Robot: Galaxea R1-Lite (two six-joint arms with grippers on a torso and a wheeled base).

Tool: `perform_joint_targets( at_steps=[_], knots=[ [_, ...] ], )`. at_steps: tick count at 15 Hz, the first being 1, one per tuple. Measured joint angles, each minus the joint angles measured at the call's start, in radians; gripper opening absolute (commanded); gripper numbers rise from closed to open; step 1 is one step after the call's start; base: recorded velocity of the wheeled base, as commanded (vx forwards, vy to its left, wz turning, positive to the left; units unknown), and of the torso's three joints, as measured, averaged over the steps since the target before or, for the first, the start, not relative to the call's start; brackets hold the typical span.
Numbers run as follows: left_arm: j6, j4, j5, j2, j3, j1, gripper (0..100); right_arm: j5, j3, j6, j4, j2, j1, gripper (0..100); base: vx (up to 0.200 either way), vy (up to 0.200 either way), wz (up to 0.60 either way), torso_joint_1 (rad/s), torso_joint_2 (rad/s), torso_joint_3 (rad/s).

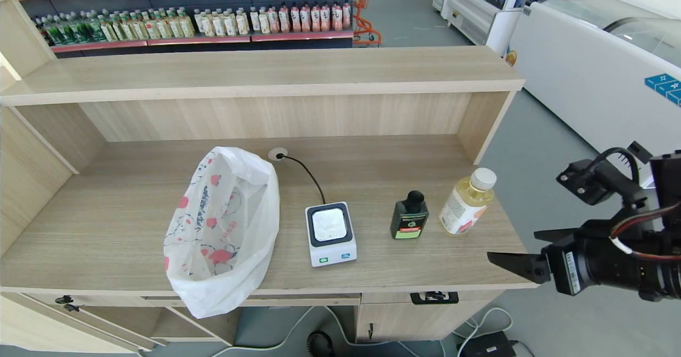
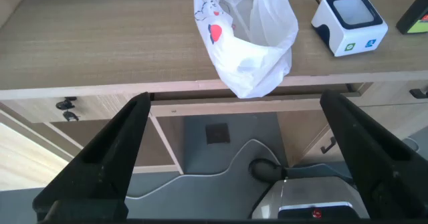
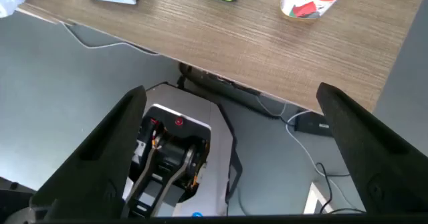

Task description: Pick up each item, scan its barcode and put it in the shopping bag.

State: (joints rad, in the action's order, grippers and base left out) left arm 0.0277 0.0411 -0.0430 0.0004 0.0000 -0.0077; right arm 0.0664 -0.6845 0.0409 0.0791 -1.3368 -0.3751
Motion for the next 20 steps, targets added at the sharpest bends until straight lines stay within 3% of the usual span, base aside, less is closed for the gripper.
perform_joint_targets(
  at_steps=[11, 20],
  knots=[
    [0.0, 0.0, 0.0, 0.0, 0.0, 0.0, 100, -0.039, 0.008, 0.117, 0.447, -0.338, -0.043, 100, 0.0, 0.0, 0.0, 0.0, 0.0, 0.0],
    [0.0, 0.0, 0.0, 0.0, 0.0, 0.0, 100, 0.1, -0.012, 0.179, 0.746, -0.52, -0.051, 100, 0.0, 0.0, 0.0, 0.0, 0.0, 0.0]
  ],
)
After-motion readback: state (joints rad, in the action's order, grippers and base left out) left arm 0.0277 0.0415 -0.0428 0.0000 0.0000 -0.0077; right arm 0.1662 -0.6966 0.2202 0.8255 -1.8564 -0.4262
